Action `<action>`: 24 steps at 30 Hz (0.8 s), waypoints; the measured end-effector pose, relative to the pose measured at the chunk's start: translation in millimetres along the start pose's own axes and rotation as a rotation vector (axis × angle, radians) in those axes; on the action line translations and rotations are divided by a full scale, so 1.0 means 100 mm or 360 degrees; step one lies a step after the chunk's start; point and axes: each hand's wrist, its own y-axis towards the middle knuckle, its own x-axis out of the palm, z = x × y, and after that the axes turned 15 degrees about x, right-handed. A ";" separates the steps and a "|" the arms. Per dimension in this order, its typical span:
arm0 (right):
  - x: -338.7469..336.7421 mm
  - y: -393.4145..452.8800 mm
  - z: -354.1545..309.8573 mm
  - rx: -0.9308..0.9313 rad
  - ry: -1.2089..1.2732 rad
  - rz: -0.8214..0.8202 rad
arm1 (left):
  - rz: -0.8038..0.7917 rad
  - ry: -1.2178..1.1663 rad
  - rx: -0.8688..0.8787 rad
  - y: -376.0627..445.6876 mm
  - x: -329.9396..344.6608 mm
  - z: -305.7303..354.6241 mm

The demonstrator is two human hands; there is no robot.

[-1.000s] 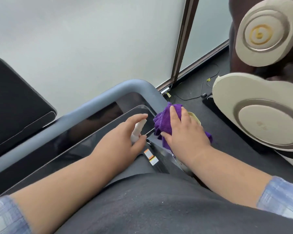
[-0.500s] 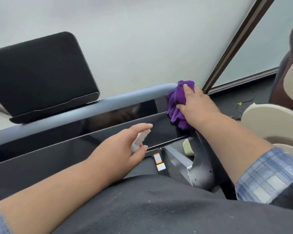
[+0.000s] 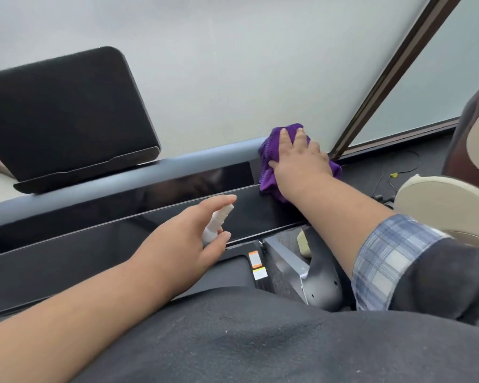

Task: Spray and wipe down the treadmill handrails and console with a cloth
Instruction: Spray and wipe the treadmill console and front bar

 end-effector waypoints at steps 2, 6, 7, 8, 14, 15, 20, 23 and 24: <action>0.06 -0.20 0.15 0.0019 0.0011 0.0001 | 0.0009 -0.0008 -0.0035 0.04 0.08 0.03; 0.22 -0.74 0.56 0.0068 -0.0046 -0.0021 | -0.0009 -0.0018 -0.0034 0.12 0.17 0.05; 0.25 -0.87 0.65 0.0048 -0.0086 -0.0018 | -0.0013 -0.0019 -0.0029 0.13 0.18 0.05; 0.29 -0.97 0.73 0.0023 -0.0129 -0.0015 | -0.0011 -0.0027 -0.0030 0.12 0.19 0.04; 0.37 -0.92 0.69 0.0013 -0.0174 0.0015 | -0.0014 -0.0048 -0.0075 0.09 0.22 0.00; 0.36 -0.84 0.63 0.0004 -0.0165 0.0020 | -0.0003 -0.0050 -0.0085 0.09 0.20 0.00; 0.27 -0.44 0.35 -0.0050 -0.0164 0.0056 | 0.0054 -0.0068 -0.0146 0.03 0.12 -0.02; 0.19 -0.29 0.22 -0.0144 -0.0265 0.0060 | 0.0055 -0.0052 -0.0182 -0.02 0.11 -0.03; 0.15 -0.25 0.18 -0.0187 -0.0292 0.0055 | 0.0058 -0.0052 -0.0184 -0.04 0.11 -0.03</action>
